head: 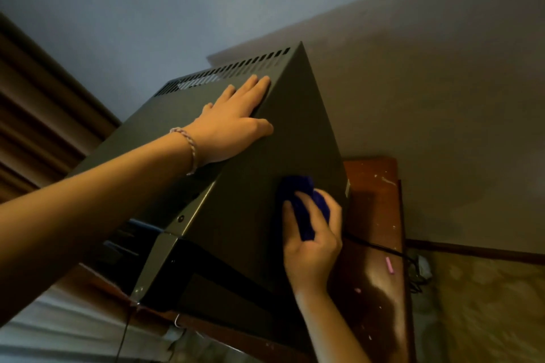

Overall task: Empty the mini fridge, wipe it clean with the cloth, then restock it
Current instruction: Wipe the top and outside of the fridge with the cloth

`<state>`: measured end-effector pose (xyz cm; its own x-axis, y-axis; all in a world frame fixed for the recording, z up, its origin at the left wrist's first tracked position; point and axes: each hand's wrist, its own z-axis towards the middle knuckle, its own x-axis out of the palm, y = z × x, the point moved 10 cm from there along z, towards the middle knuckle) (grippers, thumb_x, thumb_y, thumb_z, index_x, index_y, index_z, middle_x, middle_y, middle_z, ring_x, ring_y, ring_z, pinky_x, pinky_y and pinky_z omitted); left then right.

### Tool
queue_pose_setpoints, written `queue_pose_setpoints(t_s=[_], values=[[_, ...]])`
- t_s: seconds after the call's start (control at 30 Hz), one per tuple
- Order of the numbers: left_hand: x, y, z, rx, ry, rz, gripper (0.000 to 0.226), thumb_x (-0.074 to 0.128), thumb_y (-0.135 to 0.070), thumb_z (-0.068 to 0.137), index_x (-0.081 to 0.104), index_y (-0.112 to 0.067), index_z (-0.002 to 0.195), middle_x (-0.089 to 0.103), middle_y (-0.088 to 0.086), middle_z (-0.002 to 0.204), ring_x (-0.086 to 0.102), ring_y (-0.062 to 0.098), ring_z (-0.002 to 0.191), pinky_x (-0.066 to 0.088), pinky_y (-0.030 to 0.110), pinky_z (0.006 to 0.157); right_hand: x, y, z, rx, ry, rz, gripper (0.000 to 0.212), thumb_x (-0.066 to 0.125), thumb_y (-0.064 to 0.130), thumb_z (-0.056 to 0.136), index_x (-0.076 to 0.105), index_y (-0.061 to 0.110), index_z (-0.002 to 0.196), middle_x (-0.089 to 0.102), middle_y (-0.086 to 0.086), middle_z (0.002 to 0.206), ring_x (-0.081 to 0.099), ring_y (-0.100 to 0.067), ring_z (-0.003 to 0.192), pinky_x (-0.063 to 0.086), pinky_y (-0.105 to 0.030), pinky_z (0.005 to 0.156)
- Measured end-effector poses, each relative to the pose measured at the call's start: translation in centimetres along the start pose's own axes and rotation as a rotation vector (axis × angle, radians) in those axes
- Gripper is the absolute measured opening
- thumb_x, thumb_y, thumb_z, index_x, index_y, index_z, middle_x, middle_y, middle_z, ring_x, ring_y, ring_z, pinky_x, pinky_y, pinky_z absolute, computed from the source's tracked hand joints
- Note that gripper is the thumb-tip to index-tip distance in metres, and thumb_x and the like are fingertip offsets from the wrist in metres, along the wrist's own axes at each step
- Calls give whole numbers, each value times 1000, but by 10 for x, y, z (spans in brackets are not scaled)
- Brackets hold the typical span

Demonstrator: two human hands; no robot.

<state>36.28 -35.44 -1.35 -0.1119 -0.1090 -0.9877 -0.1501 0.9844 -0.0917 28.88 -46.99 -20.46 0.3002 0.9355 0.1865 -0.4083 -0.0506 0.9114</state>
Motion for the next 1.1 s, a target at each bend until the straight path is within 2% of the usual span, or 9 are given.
queue_pose_setpoints(t_s=[0.27,0.37,0.53,0.63,0.73,0.87,0.93,1.03,1.1], values=[[1,-4,0,-13,11,1,80,53,-39,96,0,-42,156,-8,-17,164,-8,15,152,2,53,123,25,-91,93,122,-46,-37,40,62,47,91,76,15,110,63,-11,121,64,-25,109,47,-28,97],[2,-1,1,-29,12,-5,90,46,-48,78,1,-45,155,-8,-23,163,-8,10,152,3,52,123,34,-149,121,229,-9,-50,46,61,50,91,74,13,114,62,-13,124,61,-25,111,36,-10,95],[0,2,8,-26,0,-75,91,50,-46,74,6,-49,154,-2,-27,162,-4,5,151,5,53,123,33,-234,123,478,86,-38,36,63,37,97,70,12,122,54,-10,135,56,-22,115,35,-19,90],[1,4,9,-27,-2,-100,91,52,-45,74,7,-50,153,0,-28,162,-3,3,151,5,53,123,18,-268,99,647,77,-36,42,58,42,98,63,15,131,56,-5,131,55,-23,120,37,-12,84],[1,3,9,-26,-6,-98,91,52,-45,74,7,-50,154,0,-27,162,-3,4,151,5,54,123,10,-267,70,627,205,-194,51,48,52,99,56,20,138,52,-3,141,47,-20,129,30,-16,94],[1,-2,6,-34,1,-65,92,49,-46,74,6,-47,155,-2,-25,163,-4,6,151,4,54,123,-8,-237,21,679,152,-143,40,58,35,100,64,11,131,50,-9,141,52,-26,124,31,-21,94],[2,-5,3,-40,3,-54,92,48,-46,73,6,-46,155,-2,-24,163,-4,7,152,4,54,123,-14,-199,-7,569,120,-112,32,63,32,97,68,11,122,54,-10,136,55,-23,117,37,-24,92],[1,-7,0,-43,6,-57,92,47,-47,74,5,-45,156,-3,-23,163,-4,8,152,4,54,123,-21,-138,-43,389,61,-17,24,66,38,89,69,34,112,58,-4,126,61,-26,113,46,-31,95],[1,-7,-1,-38,5,-56,92,46,-47,74,6,-45,156,-3,-23,163,-4,9,152,4,53,123,-25,-105,-62,278,49,10,22,71,35,87,70,37,109,57,0,125,62,-28,113,49,-29,98]])
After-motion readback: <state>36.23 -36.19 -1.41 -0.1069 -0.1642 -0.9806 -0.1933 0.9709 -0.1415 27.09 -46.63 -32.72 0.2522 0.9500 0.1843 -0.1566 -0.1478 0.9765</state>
